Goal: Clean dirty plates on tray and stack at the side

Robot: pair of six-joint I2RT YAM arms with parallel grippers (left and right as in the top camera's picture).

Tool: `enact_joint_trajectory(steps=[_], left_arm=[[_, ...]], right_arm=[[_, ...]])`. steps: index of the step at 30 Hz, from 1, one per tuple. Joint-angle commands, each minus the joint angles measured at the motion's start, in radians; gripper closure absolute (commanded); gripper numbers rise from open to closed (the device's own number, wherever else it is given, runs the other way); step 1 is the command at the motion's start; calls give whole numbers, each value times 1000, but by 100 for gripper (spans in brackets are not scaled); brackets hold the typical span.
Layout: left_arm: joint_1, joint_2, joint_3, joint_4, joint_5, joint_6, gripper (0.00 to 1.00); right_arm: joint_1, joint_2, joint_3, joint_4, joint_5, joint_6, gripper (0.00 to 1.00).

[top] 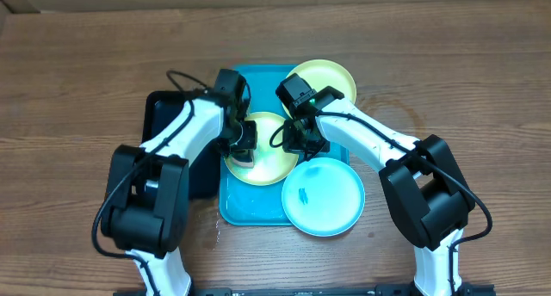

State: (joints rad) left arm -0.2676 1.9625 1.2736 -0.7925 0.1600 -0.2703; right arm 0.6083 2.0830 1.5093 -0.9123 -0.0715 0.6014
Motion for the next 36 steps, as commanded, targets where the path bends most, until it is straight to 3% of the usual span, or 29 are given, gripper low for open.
enact_joint_trajectory(steps=[1, 8, 13, 18, 26, 36], left_arm=[[-2, 23, -114, 18, 60, -40, 96], [-1, 22, -89, 107, 422, 8, 95], [-1, 21, 29, 66, 454, 9, 96], [-1, 21, 177, -50, 358, 10, 96], [-2, 23, 186, -169, -12, 11, 96], [-2, 23, 5, -76, -54, -26, 96]], right_arm=[[6, -7, 22, 14, -19, -2, 96], [6, -7, 22, 16, -19, -2, 96], [6, -7, 22, 17, -19, -2, 96], [6, -7, 22, 16, -19, -2, 96], [6, -7, 22, 14, -19, -2, 96], [6, -7, 22, 17, -19, -2, 96]])
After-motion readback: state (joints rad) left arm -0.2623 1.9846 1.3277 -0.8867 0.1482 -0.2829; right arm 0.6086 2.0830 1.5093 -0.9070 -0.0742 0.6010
